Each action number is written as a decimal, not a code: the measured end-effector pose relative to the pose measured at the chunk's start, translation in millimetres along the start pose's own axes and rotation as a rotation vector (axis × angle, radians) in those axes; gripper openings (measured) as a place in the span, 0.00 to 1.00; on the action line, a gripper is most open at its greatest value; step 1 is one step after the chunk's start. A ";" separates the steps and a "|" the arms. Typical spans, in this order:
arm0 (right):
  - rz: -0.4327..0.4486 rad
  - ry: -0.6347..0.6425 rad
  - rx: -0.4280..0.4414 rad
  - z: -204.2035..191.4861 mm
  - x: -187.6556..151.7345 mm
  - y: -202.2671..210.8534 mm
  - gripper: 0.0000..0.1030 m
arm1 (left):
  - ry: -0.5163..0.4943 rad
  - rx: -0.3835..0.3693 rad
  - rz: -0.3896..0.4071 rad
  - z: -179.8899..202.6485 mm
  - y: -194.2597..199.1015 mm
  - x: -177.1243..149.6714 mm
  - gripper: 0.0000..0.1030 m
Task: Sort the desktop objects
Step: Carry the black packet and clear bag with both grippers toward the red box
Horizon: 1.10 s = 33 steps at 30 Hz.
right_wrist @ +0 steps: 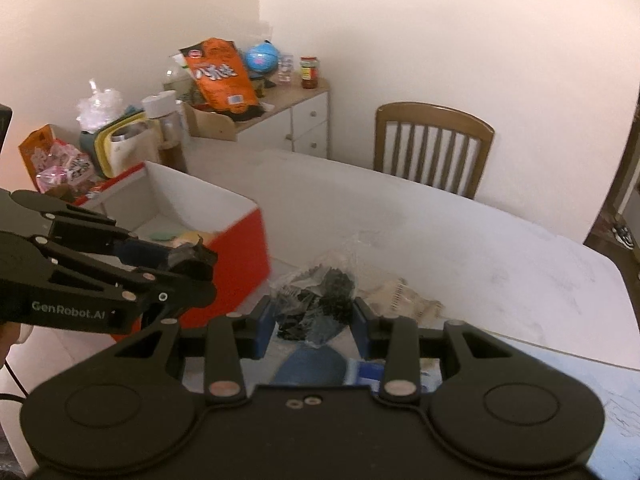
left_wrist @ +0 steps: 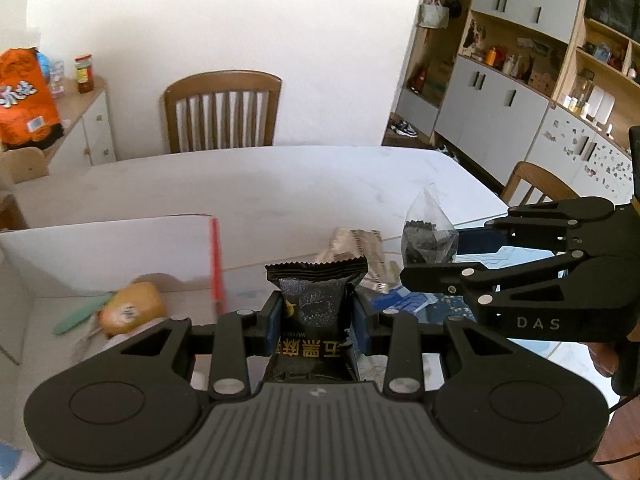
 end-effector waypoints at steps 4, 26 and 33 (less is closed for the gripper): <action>0.008 0.020 0.023 -23.3 9.1 -0.1 0.38 | 0.014 0.016 0.017 -17.7 18.8 -3.7 0.33; 0.007 0.108 0.121 -118.1 42.2 -24.5 0.38 | 0.091 0.171 0.012 -135.4 66.7 -21.7 0.33; -0.019 0.112 0.147 -134.4 45.5 -41.2 0.38 | 0.112 0.217 -0.019 -170.8 59.5 -25.0 0.33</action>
Point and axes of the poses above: each gripper's, at about its wrist camera, not at the fingertips, and y roughly against the way its jaws point, z to its right, x to its top, the point moved 7 cm from there along -y, roughly the way its jaws point, and after that the axes turned 8 degrees about -x, right-handed, at the moved point
